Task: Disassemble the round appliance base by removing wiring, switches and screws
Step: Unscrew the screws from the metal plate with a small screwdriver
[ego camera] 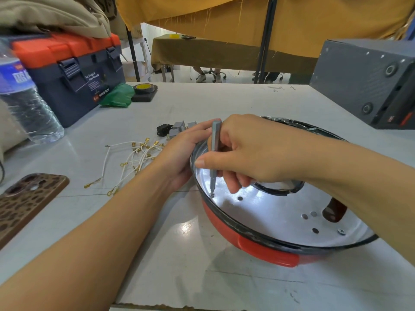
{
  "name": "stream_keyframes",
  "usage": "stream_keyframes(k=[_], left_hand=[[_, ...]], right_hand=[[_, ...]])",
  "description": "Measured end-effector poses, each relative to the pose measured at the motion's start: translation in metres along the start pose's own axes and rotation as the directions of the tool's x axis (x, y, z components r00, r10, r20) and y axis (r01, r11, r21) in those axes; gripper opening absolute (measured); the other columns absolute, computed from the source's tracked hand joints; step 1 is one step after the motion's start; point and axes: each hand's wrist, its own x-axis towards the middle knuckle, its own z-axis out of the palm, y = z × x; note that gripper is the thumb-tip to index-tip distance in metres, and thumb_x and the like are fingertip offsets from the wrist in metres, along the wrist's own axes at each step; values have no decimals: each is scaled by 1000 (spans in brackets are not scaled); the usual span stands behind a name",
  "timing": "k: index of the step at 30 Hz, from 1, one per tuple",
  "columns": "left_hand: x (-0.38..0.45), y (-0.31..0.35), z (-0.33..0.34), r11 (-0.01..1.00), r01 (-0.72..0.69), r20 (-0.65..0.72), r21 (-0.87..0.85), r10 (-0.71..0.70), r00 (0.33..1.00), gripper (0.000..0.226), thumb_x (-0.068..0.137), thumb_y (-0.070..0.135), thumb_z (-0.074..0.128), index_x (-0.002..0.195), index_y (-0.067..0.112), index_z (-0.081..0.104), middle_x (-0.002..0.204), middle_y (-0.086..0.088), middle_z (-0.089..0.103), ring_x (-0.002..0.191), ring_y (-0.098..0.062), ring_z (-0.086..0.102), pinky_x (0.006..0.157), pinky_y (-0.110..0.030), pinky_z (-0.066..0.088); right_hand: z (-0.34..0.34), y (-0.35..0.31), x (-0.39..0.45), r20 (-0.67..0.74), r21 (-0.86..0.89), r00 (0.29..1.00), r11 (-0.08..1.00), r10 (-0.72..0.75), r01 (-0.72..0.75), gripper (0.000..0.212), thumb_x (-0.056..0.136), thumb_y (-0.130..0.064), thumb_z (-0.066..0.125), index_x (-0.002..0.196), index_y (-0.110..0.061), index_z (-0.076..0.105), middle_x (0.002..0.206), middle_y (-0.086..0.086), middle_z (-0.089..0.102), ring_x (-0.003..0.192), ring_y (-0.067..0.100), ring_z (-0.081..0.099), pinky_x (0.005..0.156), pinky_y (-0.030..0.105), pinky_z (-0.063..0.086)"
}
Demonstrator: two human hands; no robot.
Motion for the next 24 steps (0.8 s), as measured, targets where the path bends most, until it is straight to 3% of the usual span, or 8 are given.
stream_keyframes(k=[6,10,24], left_hand=[[0,1,0,1000,0,-7,-3,0,1000,43,94,1,32,129,-24,28,44,1,60,40,-8,59,38,-12,42],[0,2,0,1000,-5,2,28,5,1000,40,92,-5,32,124,-28,29,44,2,61,42,-7,61,39,-12,44],[2,1,-1,999,-17,-6,47,17,1000,40,93,-3,31,126,-27,30,47,3,62,44,-7,61,41,-13,45]], right_hand=[[-2,0,2,23,5,1000,1000,-19,19,52,94,-32,55,45,-17,58,38,-8,56,35,1,51,44,6,37],[0,3,4,70,52,994,996,-78,74,38,95,-28,54,65,-7,64,48,-6,62,48,12,59,52,15,45],[-12,15,13,220,150,958,977,-183,152,27,96,-19,54,78,0,63,56,2,63,54,17,56,58,24,47]])
